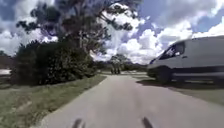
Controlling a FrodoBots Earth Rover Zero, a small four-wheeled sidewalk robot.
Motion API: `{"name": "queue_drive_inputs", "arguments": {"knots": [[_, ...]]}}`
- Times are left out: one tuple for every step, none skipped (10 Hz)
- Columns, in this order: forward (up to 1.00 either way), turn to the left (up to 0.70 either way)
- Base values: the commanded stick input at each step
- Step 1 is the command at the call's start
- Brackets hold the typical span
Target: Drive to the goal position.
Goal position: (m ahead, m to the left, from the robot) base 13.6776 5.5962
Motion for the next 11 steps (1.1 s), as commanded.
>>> {"name": "queue_drive_inputs", "arguments": {"knots": [[0.7, 0.0], [0.7, 0.0], [0.7, 0.0], [0.7, 0.0], [0.7, 0.0], [0.7, 0.0], [0.7, 0.0], [0.7, 0.0], [0.7, 0.0], [0.7, 0.0], [0.7, 0.0]]}}
